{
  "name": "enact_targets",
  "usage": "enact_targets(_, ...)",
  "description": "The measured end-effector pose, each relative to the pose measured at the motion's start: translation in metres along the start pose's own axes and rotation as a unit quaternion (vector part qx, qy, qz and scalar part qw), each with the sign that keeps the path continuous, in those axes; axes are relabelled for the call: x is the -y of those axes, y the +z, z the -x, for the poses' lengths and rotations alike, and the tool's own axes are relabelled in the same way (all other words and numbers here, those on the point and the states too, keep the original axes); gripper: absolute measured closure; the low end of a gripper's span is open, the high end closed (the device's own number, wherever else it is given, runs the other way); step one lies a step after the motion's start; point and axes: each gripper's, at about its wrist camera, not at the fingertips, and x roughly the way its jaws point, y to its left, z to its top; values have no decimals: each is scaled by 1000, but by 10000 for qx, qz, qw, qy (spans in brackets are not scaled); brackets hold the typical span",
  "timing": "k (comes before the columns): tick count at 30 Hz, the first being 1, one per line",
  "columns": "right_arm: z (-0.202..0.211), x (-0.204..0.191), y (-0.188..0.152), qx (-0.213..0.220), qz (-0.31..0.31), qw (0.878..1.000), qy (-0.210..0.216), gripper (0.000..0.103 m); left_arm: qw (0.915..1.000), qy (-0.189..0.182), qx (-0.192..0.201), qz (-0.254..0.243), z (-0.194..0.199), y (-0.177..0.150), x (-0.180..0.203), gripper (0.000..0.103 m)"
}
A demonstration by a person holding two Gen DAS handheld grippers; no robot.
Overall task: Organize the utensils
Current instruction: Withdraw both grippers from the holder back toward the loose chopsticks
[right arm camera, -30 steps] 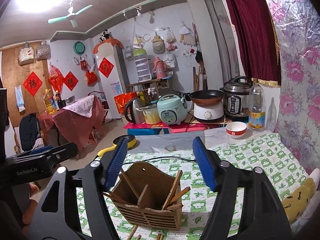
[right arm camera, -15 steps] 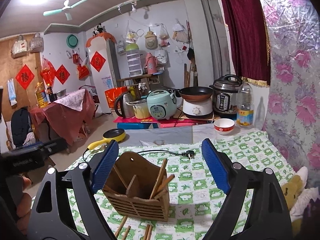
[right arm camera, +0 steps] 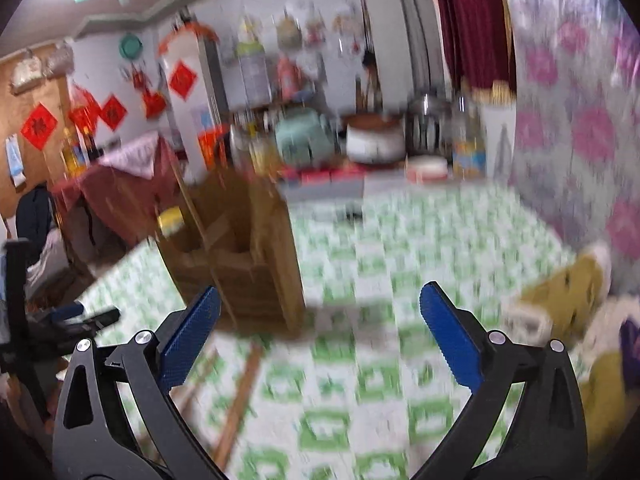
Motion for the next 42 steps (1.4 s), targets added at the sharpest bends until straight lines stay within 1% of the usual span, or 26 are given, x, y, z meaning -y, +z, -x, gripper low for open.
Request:
enact_targets(2,-8,8,-12,-301,-145,9993,179,6,9998,96,-134,-141,-2,-12,-2,6)
enact_targets(4,-14,11,-23,-558,-140,9981,198,6,9993,-23,-238,-272,0,-23,-1,6)
enact_targets(6,-15,8,-32,-672,9,9977,102,6,9982,-185,-324,-474,0,-34,3,6)
enact_targets(9,-14,2,-43,-743,223,9970,60,6,9933,-352,-585,-937,-1,-53,15,6)
enact_targets(10,-14,1,-46,-763,285,9967,41,6,9908,-477,-641,-1097,1,-59,20,6)
enact_targets(13,-14,-4,-53,-822,460,9955,-17,6,9852,-724,-728,-1373,4,-70,30,6)
enact_targets(15,-13,-5,-53,-816,534,9952,-50,6,9815,-795,-810,-1539,3,-74,37,6)
enact_targets(18,-14,-5,-54,-836,562,9949,-54,6,9769,-772,-940,-1755,-1,-82,45,6)
enact_targets(20,-14,-5,-57,-895,592,9942,-19,6,9730,-665,-1104,-1915,-8,-87,50,6)
enact_targets(21,-15,-6,-59,-927,625,9937,4,6,9721,-588,-1169,-1947,-11,-87,50,5)
enact_targets(22,-15,-7,-61,-961,669,9931,35,6,9726,-594,-1203,-1900,-13,-86,49,4)
enact_targets(25,-12,-16,-71,-1110,972,9888,232,6,9739,-812,-1426,-1571,-20,-83,38,4)
enact_targets(26,-10,-20,-76,-1158,1122,9864,327,6,9748,-828,-1441,-1488,-21,-81,35,4)
enact_targets(27,-7,-26,-81,-1215,1305,9828,474,6,9761,-753,-1432,-1450,-22,-80,33,4)
enact_targets(29,-3,-36,-91,-1337,1660,9745,704,6,9762,-736,-1424,-1460,-23,-80,33,4)
enact_targets(33,6,-55,-109,-1561,2326,9554,930,6,9763,-729,-1421,-1460,-23,-80,35,4)
enact_targets(35,11,-57,-113,-1553,2400,9532,986,6,9763,-732,-1422,-1457,-23,-80,34,4)
enact_targets(42,9,-59,-120,-1758,2475,9470,1047,6,9763,-731,-1422,-1458,-23,-81,34,4)
